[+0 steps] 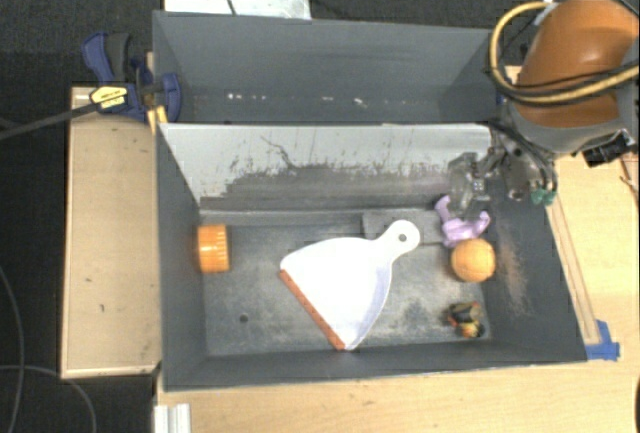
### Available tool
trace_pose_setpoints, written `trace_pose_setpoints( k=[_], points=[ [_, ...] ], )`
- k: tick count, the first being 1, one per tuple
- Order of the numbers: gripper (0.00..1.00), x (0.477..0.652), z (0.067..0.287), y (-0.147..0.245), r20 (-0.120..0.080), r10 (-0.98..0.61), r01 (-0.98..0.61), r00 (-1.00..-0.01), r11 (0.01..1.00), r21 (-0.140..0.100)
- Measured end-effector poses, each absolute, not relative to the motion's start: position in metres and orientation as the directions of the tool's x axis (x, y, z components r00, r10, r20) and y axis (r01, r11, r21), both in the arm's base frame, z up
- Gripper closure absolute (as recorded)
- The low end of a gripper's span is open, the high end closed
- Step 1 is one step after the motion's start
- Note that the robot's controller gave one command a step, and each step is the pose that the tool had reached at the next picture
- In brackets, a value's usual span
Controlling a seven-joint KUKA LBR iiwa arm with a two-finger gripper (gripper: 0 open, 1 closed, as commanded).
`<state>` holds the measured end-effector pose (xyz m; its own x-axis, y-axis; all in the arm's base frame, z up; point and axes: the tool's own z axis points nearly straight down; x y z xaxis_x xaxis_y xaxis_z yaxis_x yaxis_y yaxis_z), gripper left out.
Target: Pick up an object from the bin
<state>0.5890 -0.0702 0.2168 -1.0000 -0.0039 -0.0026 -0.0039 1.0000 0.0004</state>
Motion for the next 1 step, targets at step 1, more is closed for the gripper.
trace_pose_setpoints(
  k=[1],
  points=[
    [0.0, 0.5913, 0.2536, -0.0331, -0.005, -0.055, -0.055, -0.998, 0.998, 0.0]
  ],
)
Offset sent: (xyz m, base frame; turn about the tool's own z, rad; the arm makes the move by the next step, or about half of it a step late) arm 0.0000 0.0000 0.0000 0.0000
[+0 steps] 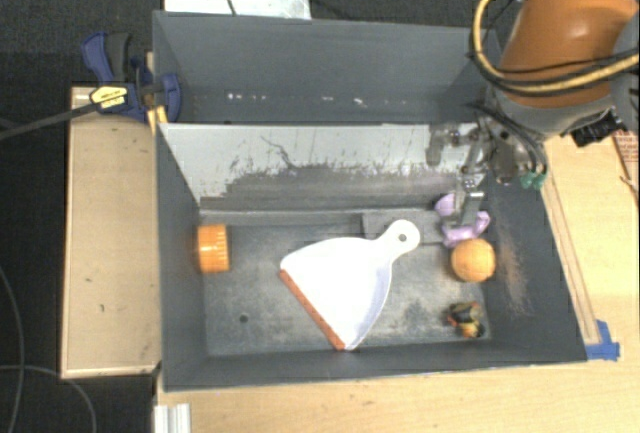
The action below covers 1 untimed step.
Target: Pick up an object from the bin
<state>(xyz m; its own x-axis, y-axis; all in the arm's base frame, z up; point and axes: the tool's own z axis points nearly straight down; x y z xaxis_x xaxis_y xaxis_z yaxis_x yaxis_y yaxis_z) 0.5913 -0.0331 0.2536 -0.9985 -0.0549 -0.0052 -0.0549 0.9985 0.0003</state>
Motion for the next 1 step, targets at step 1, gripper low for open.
trace_pose_setpoints(
  k=[1],
  points=[
    [0.0, 0.5912, 0.2534, -0.0334, -0.005, -0.054, -0.054, -0.999, 0.999, 0.0]
  ],
)
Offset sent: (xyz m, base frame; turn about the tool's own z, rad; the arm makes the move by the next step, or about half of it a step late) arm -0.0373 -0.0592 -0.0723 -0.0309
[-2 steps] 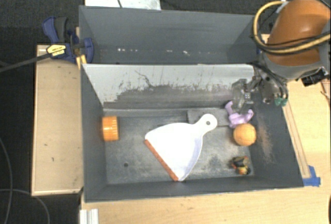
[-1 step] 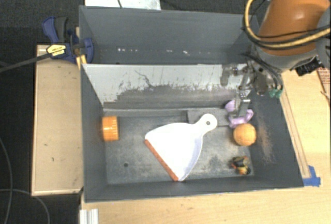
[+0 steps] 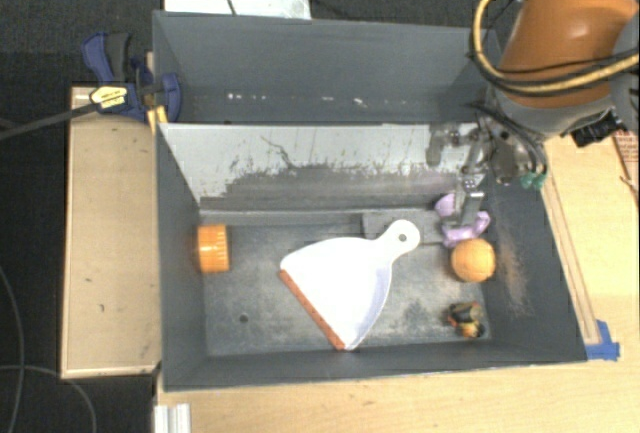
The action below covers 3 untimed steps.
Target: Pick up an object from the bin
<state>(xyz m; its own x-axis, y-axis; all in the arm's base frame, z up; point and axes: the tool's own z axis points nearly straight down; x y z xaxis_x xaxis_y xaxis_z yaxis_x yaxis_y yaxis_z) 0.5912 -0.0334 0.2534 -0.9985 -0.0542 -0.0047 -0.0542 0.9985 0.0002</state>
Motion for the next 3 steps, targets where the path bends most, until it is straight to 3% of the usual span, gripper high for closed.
trace_pose_setpoints(
  k=[1, 2, 3],
  points=[
    [0.0, 0.563, 0.197, -0.079, -0.008, -0.082, -0.082, -0.997, 0.997, -0.001],
    [0.0, 0.572, 0.159, -0.085, -0.002, -0.066, -0.066, -0.998, 0.998, -0.002],
    [0.0, 0.569, 0.133, -0.093, -0.006, -0.035, -0.035, -0.999, 0.999, 0.0]
  ],
)
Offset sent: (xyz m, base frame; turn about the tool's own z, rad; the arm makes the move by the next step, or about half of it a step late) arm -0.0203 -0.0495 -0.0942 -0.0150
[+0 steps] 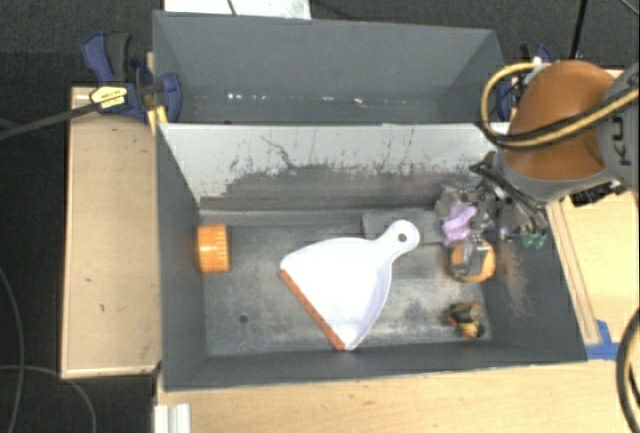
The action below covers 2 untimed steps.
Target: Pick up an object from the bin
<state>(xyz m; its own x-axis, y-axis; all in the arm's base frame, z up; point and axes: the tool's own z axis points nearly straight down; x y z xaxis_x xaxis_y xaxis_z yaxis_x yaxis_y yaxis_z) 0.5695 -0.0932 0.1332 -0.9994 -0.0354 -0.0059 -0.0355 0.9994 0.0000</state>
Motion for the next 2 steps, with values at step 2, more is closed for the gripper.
trace_pose_setpoints(
  k=[2],
  points=[
    [0.0, 0.586, 0.08, -0.143, 0.002, -0.075, -0.075, -0.997, 0.997, 0.013]
  ],
)
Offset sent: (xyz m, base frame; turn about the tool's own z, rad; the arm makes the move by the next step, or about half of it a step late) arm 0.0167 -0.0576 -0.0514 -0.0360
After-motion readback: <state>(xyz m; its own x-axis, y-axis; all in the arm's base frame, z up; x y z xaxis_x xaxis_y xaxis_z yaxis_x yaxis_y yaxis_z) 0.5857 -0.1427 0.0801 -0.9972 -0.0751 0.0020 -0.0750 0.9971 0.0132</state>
